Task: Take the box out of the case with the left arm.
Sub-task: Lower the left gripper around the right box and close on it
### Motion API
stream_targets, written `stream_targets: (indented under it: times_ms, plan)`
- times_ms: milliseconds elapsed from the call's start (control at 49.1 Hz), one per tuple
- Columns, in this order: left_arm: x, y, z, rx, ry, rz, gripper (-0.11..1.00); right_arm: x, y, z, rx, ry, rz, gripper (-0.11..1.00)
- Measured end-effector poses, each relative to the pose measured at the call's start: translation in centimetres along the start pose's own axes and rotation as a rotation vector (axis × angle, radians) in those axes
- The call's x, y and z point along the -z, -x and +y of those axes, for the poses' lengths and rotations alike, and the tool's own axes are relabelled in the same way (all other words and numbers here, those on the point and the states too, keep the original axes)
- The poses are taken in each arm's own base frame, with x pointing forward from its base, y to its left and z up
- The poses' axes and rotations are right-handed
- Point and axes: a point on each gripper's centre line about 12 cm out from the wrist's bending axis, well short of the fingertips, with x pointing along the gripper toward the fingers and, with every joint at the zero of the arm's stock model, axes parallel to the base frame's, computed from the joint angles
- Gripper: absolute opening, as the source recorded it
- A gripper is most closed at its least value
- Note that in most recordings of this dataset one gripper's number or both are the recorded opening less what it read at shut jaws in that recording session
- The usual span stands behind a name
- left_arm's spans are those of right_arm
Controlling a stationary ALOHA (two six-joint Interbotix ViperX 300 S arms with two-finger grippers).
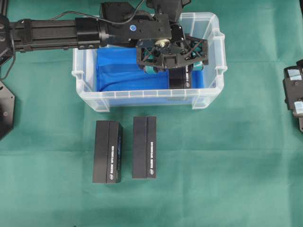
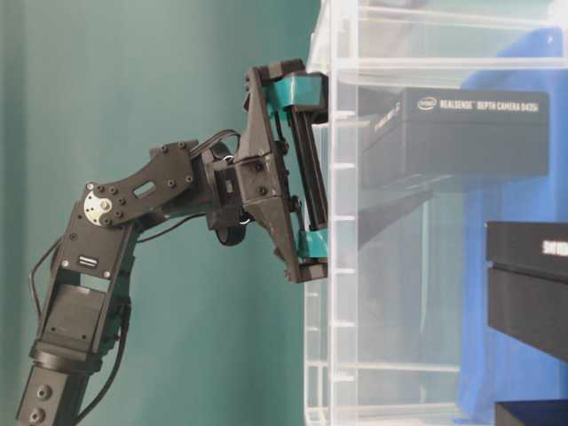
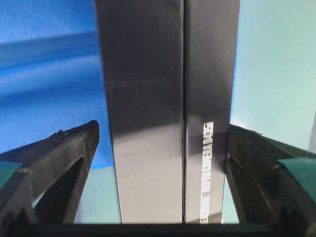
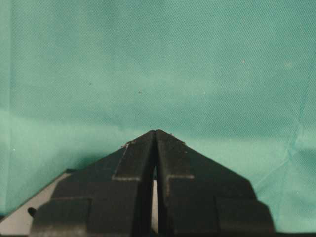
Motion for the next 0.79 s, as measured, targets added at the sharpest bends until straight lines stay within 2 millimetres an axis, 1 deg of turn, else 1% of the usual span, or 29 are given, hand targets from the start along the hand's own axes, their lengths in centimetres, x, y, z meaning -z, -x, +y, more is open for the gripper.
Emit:
stream_targets:
  times_ms: [102, 427, 488, 550, 651, 672, 794]
  plan:
    - [-0.35, -0.02, 0.04, 0.002, 0.004, -0.005, 0.94, 0.00, 0.00, 0.00, 0.000, 0.000, 0.000, -0.01]
    - [-0.33, -0.14, 0.09, 0.003, 0.002, -0.005, 0.94, 0.00, 0.02, 0.00, 0.000, 0.000, -0.002, -0.01]
    - [-0.29, -0.30, 0.21, 0.000, -0.001, -0.004, 0.92, 0.00, 0.00, 0.00, 0.000, 0.000, 0.000, -0.01]
    - [-0.29, -0.37, 0.16, 0.008, -0.003, -0.005, 0.87, 0.00, 0.00, 0.00, 0.000, 0.000, 0.000, -0.01]
    - [-0.22, -0.45, 0.05, 0.020, -0.004, -0.007, 0.65, 0.00, 0.00, 0.00, 0.000, 0.000, 0.000, -0.01]
    - [-0.24, -0.41, -0.01, 0.023, -0.003, -0.008, 0.64, 0.00, 0.00, 0.00, 0.000, 0.000, 0.000, -0.01]
    - [-0.23, -0.45, 0.01, 0.023, -0.003, -0.008, 0.64, 0.00, 0.00, 0.00, 0.000, -0.002, 0.000, -0.01]
